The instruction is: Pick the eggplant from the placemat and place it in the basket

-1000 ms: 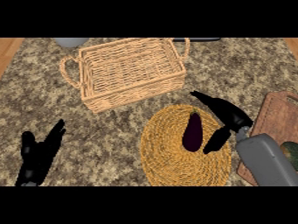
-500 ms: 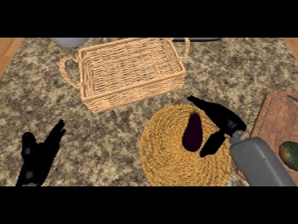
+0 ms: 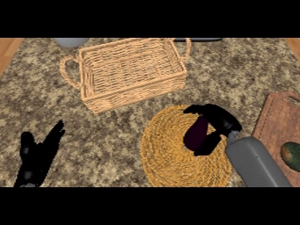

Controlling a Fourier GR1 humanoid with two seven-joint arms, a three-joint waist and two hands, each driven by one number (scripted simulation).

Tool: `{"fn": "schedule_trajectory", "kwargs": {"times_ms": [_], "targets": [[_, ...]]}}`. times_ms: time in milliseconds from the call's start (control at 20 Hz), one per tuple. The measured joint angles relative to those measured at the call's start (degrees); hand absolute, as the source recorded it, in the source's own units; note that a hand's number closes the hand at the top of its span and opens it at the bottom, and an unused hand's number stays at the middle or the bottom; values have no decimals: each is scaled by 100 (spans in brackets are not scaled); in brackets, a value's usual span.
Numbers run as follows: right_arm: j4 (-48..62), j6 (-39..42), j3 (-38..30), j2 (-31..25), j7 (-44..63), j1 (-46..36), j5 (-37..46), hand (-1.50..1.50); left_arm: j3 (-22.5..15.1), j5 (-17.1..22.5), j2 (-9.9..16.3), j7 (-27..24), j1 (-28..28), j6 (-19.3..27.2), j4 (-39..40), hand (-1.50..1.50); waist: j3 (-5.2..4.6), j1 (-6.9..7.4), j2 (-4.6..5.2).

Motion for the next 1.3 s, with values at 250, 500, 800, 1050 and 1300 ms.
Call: {"fn": "schedule_trajectory", "kwargs": {"times_ms": [250,500,800,1050,1300], "targets": [[249,-385,88,-16,-370,-136,412,150,36,-72,-47,-154,-18,-43,93,0,6,4,-5],[314,-686,219,211,-337,-162,773,150,64,-93,-71,17,8,-70,-41,0,-8,1,-10],[-38,-869,1880,865,1392,-573,1383,150,-42,-145,-50,60,-164,-179,-6,0,-33,351,-18],[-406,-1052,2991,1016,2849,-1058,1367,150,-213,-243,-135,118,-342,-199,57,0,-33,610,13],[-1265,-2169,3425,1060,3845,-1089,734,150,-238,-242,-151,169,-425,-230,89,0,-6,675,40]]}}
